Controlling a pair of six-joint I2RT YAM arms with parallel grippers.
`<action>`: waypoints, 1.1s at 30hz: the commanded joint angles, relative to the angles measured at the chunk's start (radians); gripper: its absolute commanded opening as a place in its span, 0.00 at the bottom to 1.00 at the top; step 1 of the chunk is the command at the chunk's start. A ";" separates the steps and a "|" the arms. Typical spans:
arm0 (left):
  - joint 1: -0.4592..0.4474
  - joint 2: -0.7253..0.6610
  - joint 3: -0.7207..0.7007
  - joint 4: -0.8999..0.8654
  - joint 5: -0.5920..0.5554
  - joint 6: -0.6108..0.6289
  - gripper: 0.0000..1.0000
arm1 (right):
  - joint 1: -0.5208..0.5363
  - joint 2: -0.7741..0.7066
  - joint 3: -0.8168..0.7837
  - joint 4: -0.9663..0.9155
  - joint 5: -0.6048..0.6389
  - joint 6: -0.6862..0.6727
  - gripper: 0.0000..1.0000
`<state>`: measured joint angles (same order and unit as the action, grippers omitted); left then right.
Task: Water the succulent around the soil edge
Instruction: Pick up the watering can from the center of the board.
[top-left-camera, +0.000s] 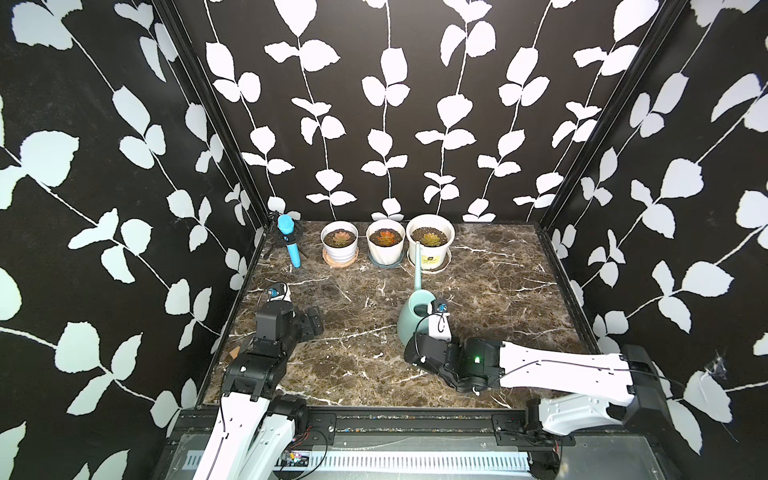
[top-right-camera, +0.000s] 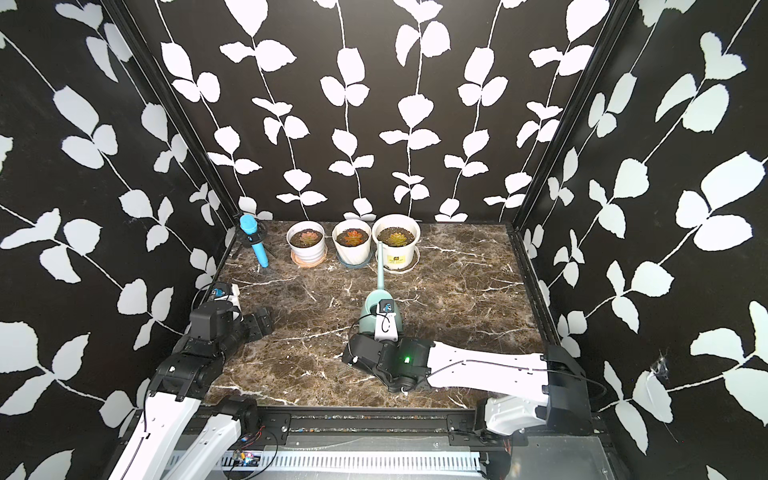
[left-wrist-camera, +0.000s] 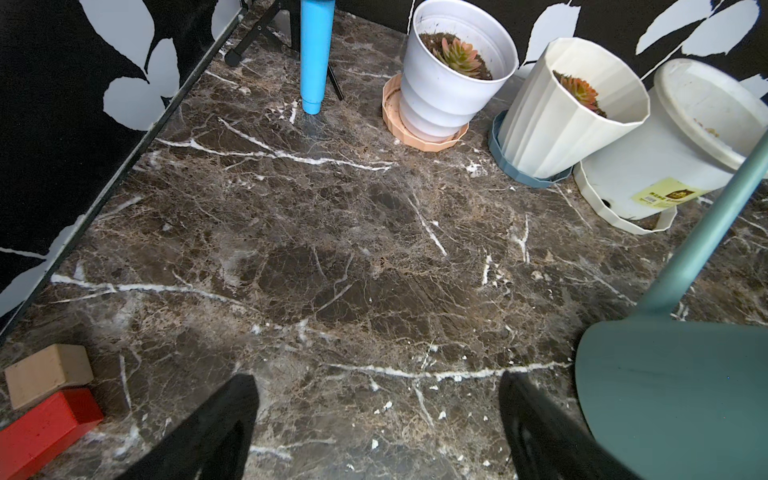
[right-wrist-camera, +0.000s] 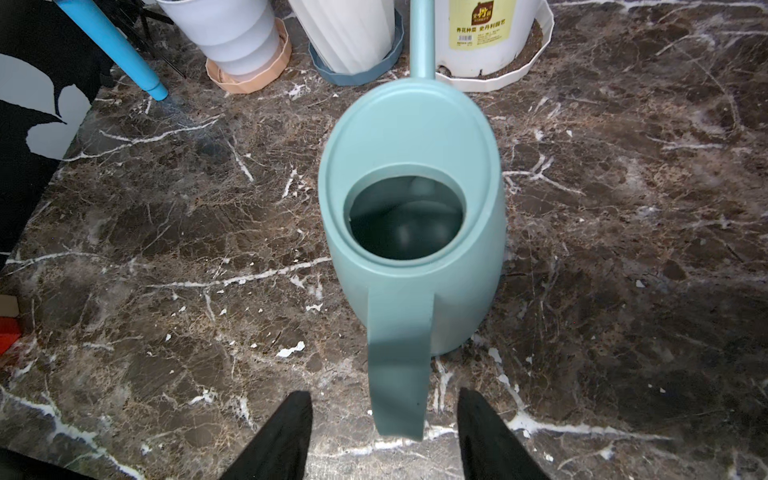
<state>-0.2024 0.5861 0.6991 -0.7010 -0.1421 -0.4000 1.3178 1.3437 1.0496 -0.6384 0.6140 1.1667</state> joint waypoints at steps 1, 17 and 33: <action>-0.006 0.012 0.004 0.012 -0.001 -0.003 0.92 | -0.030 -0.005 -0.032 0.039 -0.069 -0.024 0.58; -0.006 0.032 -0.004 0.021 0.001 -0.003 0.93 | -0.038 0.091 0.056 -0.104 -0.053 -0.013 0.57; -0.006 0.055 -0.008 0.027 0.016 -0.004 0.93 | -0.086 0.129 0.072 -0.025 -0.066 -0.075 0.57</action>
<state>-0.2024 0.6357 0.6987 -0.6918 -0.1345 -0.4004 1.2400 1.4445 1.0641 -0.6849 0.5381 1.1194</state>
